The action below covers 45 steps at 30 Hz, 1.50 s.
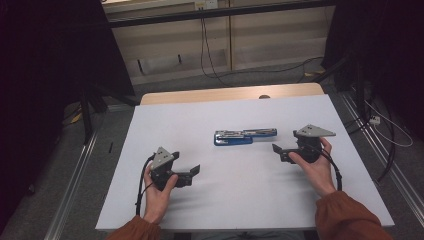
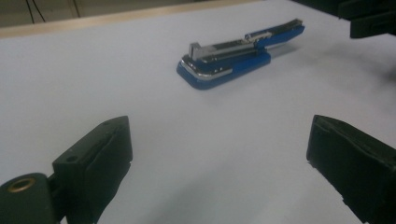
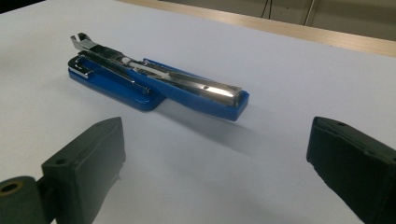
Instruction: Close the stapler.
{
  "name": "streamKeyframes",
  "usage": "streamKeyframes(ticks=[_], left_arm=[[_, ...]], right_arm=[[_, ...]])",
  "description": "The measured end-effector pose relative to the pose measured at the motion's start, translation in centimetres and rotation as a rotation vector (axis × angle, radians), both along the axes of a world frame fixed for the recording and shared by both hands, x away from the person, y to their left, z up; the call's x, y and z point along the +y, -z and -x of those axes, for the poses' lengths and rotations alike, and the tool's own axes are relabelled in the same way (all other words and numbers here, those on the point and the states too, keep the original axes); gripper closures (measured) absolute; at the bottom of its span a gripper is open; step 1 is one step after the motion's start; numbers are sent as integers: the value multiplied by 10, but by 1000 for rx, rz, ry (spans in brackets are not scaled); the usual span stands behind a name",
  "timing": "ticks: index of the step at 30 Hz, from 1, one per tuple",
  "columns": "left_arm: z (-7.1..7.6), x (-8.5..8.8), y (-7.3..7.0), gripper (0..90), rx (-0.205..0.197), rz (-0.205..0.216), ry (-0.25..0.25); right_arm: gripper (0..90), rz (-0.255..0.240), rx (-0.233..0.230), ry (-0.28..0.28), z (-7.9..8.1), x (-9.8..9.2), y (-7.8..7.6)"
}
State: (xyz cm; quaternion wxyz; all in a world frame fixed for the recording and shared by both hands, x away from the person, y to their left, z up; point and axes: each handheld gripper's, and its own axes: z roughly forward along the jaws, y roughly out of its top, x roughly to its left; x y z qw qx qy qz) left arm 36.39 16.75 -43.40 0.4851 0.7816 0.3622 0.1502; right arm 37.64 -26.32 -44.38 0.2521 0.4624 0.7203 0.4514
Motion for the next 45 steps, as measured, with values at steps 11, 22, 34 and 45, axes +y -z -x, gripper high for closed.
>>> streamKeyframes(ticks=[11,22,34,45], left_arm=[[-17,-24,0,74,-31,-15,23],[-42,-49,-4,61,-61,16,46],[-67,-64,-9,74,-71,6,43],[-87,-82,-9,96,-93,2,46]], right_arm=[[272,29,4,-18,-4,1,3],[447,-7,19,-22,-6,-4,2],[692,-4,28,-91,-9,6,6],[900,-12,16,-107,-11,6,7]])
